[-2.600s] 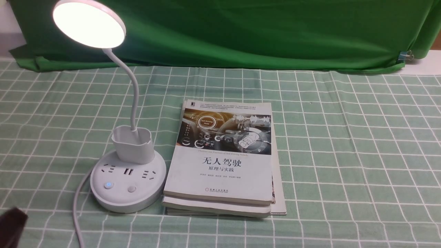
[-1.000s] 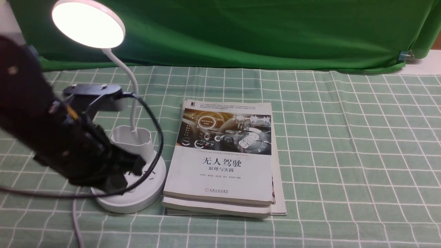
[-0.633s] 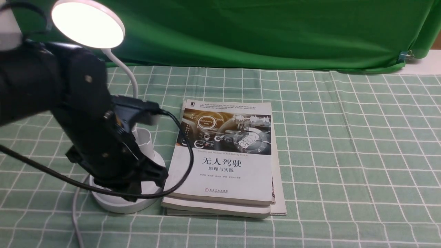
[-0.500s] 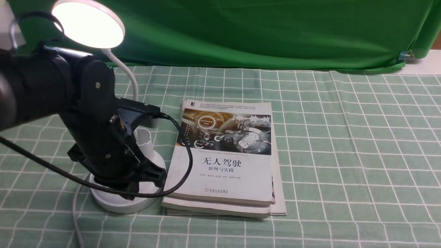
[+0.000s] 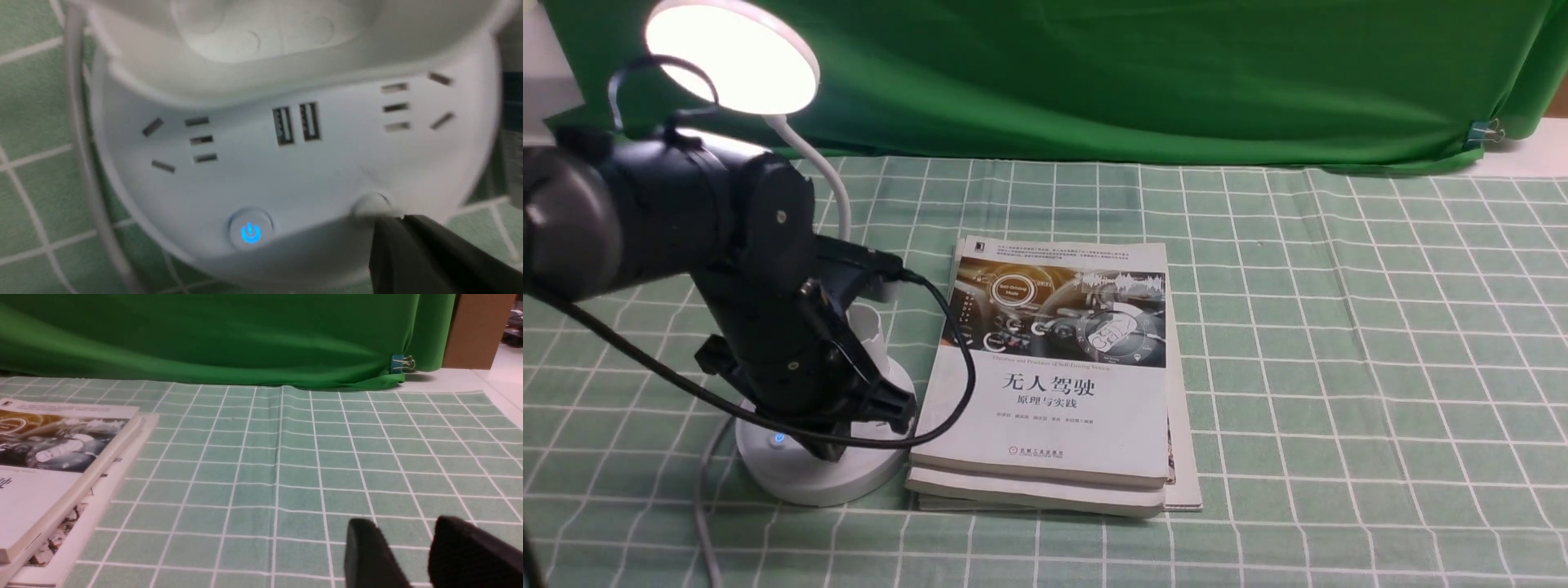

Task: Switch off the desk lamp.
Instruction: Use the left arm to press the button switch on the lamp holder

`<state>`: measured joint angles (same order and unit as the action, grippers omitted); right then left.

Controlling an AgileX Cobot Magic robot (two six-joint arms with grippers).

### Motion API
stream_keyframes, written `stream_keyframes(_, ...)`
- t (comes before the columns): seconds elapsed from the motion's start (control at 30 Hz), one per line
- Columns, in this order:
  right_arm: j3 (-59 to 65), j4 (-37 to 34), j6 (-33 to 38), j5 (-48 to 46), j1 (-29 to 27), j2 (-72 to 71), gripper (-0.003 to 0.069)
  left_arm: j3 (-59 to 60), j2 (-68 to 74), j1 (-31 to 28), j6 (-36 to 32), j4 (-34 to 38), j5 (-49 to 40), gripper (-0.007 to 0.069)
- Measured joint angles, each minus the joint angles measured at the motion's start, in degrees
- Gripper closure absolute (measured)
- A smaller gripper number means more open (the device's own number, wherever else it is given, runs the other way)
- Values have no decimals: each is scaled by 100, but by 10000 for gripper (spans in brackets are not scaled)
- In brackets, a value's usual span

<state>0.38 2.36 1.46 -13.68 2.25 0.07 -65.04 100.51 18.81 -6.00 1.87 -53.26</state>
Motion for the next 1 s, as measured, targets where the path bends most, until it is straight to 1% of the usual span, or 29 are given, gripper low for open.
stream_keyframes(0.3, 0, 0, 0, 0, 0, 0, 417, -97, 171, 0, 1, -25, -102, 622)
stream_keyframes(0.6, 0, 0, 0, 0, 0, 0, 417, -103, -326, -7, 19, -25, -122, 622)
stream_keyframes(0.83, 0, 0, 0, 0, 0, 0, 417, -103, 24, -11, 19, -25, -4, 622)
stream_keyframes(1.0, 0, 0, 0, 0, 0, 0, 417, -165, 249, -11, 19, -25, -85, 622)
